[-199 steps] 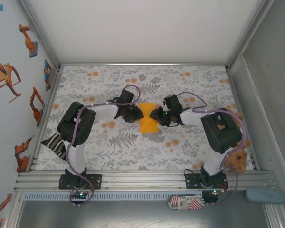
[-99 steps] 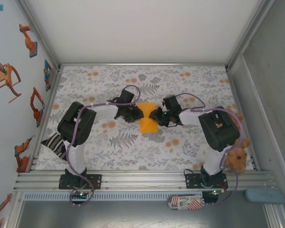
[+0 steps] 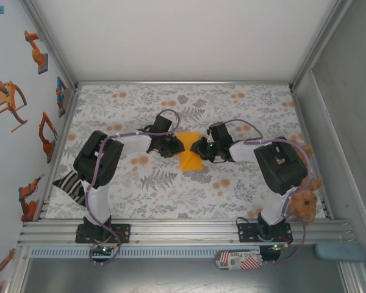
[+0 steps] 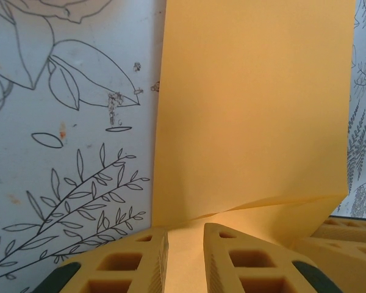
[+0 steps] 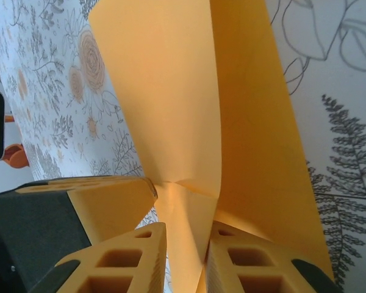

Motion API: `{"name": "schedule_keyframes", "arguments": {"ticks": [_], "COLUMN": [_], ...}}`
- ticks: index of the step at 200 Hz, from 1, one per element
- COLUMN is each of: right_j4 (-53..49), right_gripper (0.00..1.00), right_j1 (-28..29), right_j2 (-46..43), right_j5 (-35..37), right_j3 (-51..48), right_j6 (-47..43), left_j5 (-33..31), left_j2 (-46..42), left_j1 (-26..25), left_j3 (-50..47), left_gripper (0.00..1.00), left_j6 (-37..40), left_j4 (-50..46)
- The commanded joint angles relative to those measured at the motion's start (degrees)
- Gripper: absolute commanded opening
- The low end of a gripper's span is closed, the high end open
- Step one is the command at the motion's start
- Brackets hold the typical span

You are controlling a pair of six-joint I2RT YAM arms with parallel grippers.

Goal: Fold a paper plane with a square sheet of paper (pick it up from the middle)
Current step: Pick up the paper from the center of the table, then turn over the paper at the center of the table.

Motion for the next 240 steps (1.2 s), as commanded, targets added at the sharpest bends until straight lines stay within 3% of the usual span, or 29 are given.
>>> {"name": "schedule_keyframes", "arguments": {"ticks": [1, 31, 61, 114, 148, 176, 240], "right_j4": [2.25, 4.2, 6.66, 8.33, 8.77, 9.02, 18.47], "right_gripper": [0.18, 0.09, 0.0, 0.0, 0.0, 0.0, 0.0], "right_j1": [0.8, 0.89, 0.89, 0.46, 0.29, 0.36, 0.36], "right_j2": [1.11, 1.28, -0.51, -7.85, -11.21, -13.51, -14.36], "right_j5": [-0.67, -0.51, -0.47, -1.08, -4.13, -6.3, -11.09], "right_j3": [-0.86, -1.12, -1.1, 1.48, 5.1, 7.68, 8.86], "right_j6": [0.43, 0.1, -1.52, -4.34, -3.98, -3.39, 5.74], "left_j5": [-0.32, -0.23, -0.99, -0.52, 1.57, 4.08, 12.93], "left_j2": [0.27, -3.72, -9.91, -24.46, -31.73, -35.36, -36.28], "left_j1": [0.26, 1.27, 3.68, 8.72, 9.51, 9.75, 8.8], "left_j3": [-0.59, -0.02, -1.53, -9.02, -13.09, -16.13, -17.61], "left_gripper": [0.23, 0.25, 0.38, 0.61, 0.84, 0.95, 1.0], "left_j6": [-0.48, -1.25, -2.47, -5.24, -7.82, -11.67, -18.14], "left_j4": [-1.25, -1.1, -0.56, 2.11, 6.65, 12.73, 24.48]}}
